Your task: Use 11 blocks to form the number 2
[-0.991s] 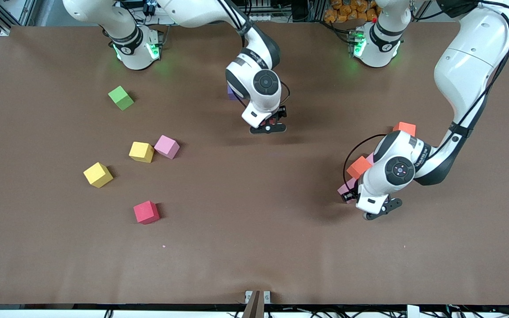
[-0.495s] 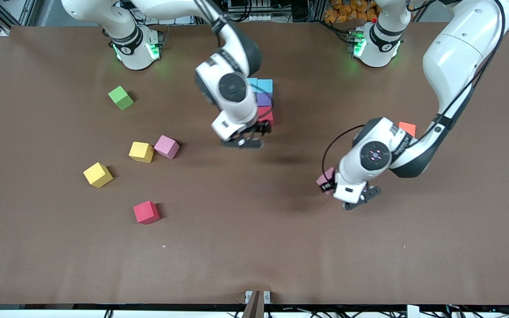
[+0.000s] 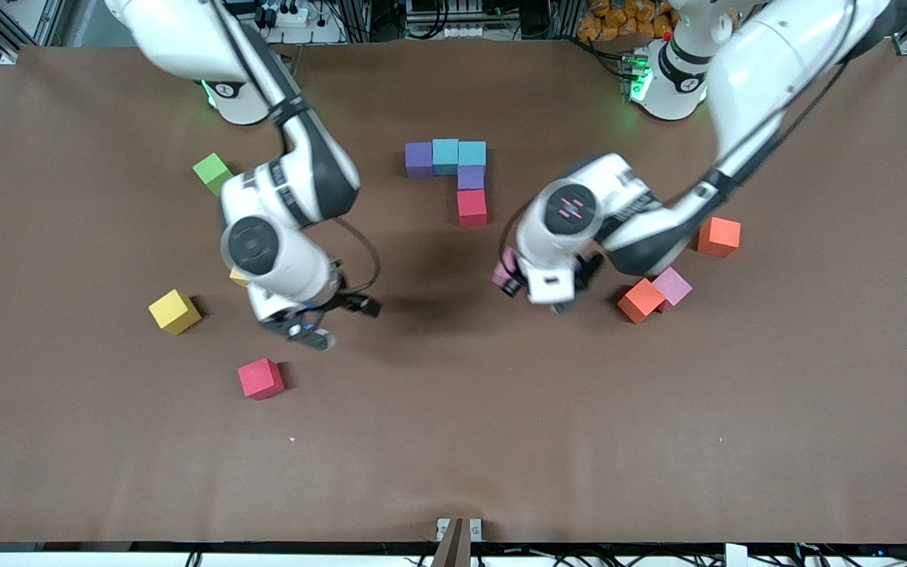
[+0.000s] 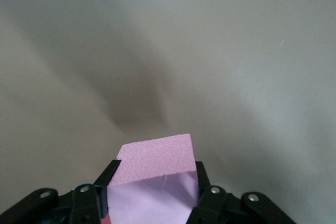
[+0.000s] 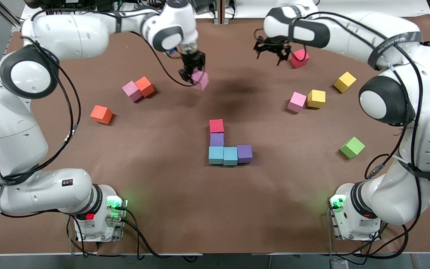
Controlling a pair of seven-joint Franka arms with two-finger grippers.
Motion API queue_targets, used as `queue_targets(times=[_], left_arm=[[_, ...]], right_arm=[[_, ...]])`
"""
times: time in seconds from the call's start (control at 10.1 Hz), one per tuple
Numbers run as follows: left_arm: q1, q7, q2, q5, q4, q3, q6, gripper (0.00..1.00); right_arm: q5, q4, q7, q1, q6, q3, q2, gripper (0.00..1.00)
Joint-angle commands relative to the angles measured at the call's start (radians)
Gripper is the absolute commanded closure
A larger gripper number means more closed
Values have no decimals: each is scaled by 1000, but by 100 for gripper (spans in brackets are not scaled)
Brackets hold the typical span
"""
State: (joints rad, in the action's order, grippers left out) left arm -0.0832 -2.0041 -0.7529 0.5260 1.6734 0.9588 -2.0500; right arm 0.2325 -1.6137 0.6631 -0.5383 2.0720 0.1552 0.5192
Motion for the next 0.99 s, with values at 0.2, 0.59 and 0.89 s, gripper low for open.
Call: queue_targets(times=[0.2,0.59,0.89], left_arm=[[158,-486,7,-9,0,-3,13,55],[227,-813,6,-47,0,-5,-24,55],[259,-886,1,-52,8,-6,-94,55]], right_arm=[[-10,118,-82,187,13,-19,129,0],[-44,121,173,210,215,-17,237,0],[-47,120,203,225,203,-3,239,0]])
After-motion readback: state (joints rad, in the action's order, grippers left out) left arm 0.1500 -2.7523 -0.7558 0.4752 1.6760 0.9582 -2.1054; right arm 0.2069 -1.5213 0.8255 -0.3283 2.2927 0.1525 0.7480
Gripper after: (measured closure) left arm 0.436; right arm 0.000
